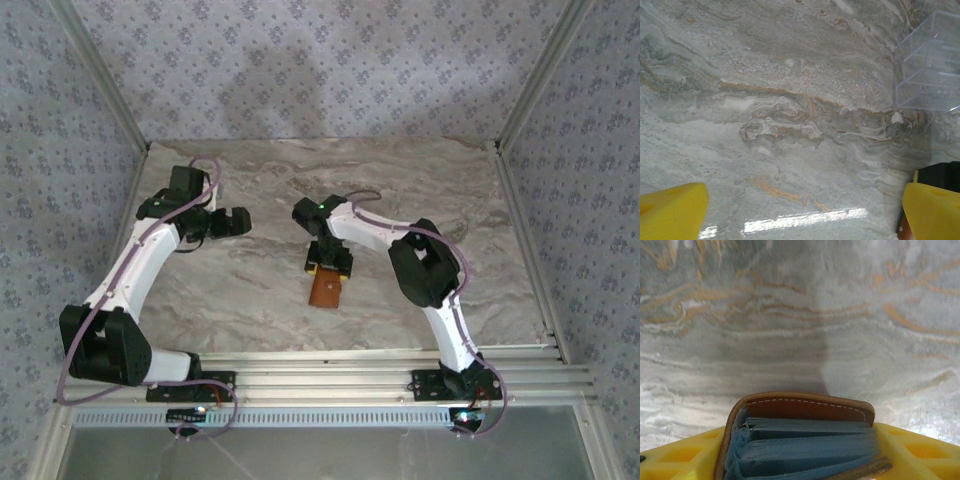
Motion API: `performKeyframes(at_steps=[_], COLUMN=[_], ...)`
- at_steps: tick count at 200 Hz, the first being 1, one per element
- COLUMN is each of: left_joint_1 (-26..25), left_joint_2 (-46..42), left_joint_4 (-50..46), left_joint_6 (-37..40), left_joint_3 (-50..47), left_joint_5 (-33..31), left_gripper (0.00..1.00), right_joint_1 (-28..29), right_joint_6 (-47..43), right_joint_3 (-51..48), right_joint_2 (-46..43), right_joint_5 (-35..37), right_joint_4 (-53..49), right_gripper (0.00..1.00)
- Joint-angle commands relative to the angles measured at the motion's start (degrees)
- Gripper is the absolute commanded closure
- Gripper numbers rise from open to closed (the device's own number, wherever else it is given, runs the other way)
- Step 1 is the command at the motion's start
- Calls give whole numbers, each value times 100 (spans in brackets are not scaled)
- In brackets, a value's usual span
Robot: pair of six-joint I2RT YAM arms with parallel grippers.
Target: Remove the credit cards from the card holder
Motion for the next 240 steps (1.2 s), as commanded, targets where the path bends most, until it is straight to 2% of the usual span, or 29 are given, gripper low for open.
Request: performKeyframes(at_steps=[1, 48, 84, 130, 164, 187, 205, 240], left_joint_1=[-137, -292, -310, -397, -500, -608, -693, -889], left_joint_2=[51, 91, 76, 128, 270, 262, 311, 625], left_joint_4=[173, 302, 340, 321, 402, 641, 798, 643], left_joint_6=[-251, -425, -516, -562, -681, -863, -1047, -1264], left_joint_3=[-139, -295, -358, -416, -495, -573, -617, -458], left_joint_5=[45, 26, 113, 344, 467, 501, 636, 507], left_gripper=[1, 1, 1, 1, 1, 1, 1, 2], right_joint_1=[-43, -39, -66, -233, -513, -644, -665, -893], right_joint_6=[-262, -395, -602, -1690, -3070, -4262, -5556, -7241], right_joint_3=[258, 429, 478, 78, -280, -833, -1259, -2020], right_joint_2=[206, 411, 222, -545, -899, -1338, -1669, -1974], right_joint_5=[231, 153, 176, -114, -563, -1040, -1378, -2352], right_joint_4=[-179, 77, 179, 602, 682, 1121, 1424, 2085], right_gripper=[32, 31, 24, 22, 24, 30, 35, 41])
